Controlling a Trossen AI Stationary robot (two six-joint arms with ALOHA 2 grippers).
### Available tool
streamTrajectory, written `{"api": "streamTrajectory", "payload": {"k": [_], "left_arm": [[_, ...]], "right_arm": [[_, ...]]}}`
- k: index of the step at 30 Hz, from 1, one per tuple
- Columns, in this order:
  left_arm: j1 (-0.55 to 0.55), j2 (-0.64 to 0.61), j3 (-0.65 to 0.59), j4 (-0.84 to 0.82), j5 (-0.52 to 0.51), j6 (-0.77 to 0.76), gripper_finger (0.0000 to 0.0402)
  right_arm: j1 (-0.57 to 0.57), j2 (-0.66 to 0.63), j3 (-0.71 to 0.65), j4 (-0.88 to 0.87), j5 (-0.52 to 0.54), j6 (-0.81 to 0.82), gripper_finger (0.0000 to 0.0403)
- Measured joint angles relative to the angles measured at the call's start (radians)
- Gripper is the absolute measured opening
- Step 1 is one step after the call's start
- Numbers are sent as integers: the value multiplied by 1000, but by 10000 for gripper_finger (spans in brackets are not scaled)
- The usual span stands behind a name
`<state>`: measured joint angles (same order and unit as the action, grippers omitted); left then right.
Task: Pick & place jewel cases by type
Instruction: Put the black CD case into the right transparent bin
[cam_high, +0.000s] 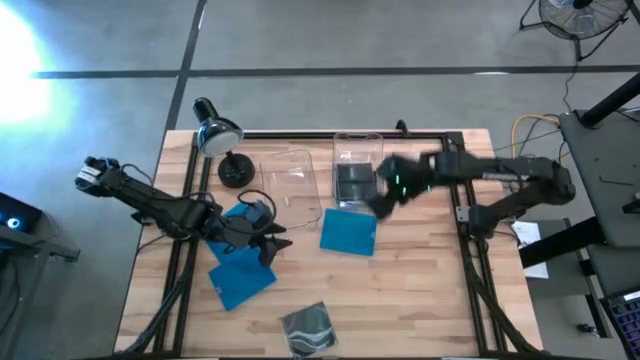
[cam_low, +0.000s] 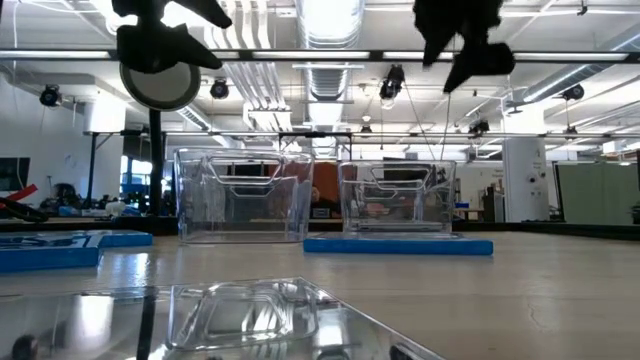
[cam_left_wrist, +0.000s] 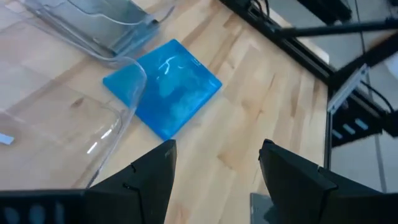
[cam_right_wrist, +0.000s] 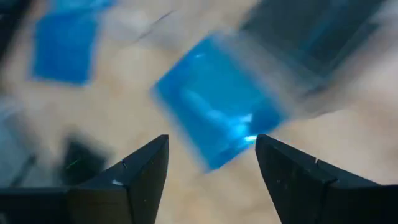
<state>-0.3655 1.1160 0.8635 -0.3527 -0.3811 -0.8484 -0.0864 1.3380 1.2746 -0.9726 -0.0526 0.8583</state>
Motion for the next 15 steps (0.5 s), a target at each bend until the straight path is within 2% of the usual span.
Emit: {"api": "streamTrajectory", "payload": {"k": [3,6,11,15], "left_arm": [[0,0,0,0,28,47,213],[0,0,0,-2,53,113,213],[-8,7,-1,-34,109,221,213],[-45,12,-2,-142,125,260,213]], "right_arm": [[163,20,-24,160,-33,112,228],[278,70,-47,324,-40,181,224],[360,223,-59,393,-96,332,224],[410,362,-61,499,-208,420,224]]}}
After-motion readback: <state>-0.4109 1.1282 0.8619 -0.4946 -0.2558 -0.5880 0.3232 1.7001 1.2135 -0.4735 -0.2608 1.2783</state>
